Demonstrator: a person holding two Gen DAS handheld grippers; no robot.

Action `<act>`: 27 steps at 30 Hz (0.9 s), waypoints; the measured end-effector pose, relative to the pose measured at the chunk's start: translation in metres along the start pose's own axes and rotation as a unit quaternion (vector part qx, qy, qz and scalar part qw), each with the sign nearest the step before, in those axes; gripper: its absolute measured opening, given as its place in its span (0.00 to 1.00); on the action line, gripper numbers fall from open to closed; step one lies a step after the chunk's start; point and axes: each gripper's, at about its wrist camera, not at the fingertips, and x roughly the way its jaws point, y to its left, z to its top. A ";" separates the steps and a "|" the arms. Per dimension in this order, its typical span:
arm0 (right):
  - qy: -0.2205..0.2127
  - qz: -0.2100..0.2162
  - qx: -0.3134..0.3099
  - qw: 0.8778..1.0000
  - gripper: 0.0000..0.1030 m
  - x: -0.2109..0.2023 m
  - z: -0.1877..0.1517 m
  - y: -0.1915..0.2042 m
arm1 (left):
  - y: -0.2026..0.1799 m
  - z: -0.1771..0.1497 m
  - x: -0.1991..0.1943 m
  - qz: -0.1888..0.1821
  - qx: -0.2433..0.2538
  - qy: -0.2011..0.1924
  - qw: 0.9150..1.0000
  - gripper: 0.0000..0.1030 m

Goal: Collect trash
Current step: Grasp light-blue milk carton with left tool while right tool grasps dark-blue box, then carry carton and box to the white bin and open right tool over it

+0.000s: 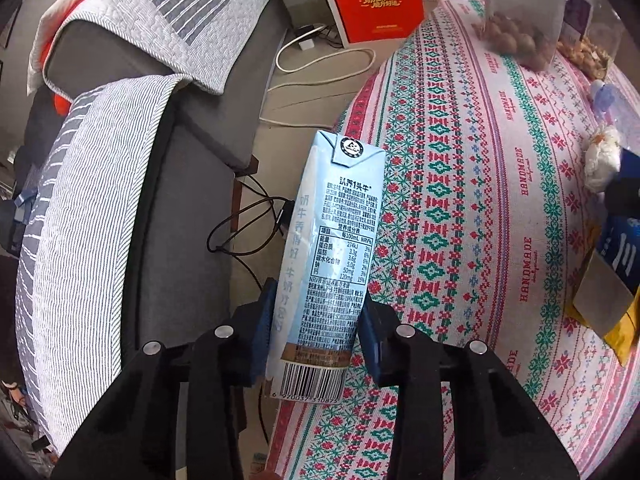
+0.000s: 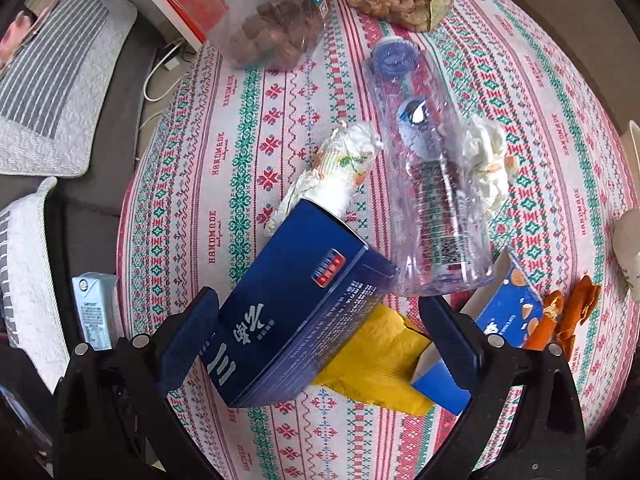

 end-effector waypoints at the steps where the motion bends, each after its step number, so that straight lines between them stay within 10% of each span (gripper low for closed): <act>1: 0.008 -0.004 -0.001 1.000 0.93 0.006 -0.001 0.002 | 0.001 0.000 -0.001 -0.004 -0.002 0.001 1.000 0.35; 8: -0.011 0.067 0.008 0.998 0.53 0.014 -0.015 -0.024 | -0.001 0.004 -0.024 -0.061 -0.013 -0.005 0.998 0.33; 27: -0.103 0.091 -0.080 0.987 0.53 -0.070 -0.011 -0.109 | -0.065 -0.002 -0.078 -0.149 -0.039 -0.026 0.988 0.33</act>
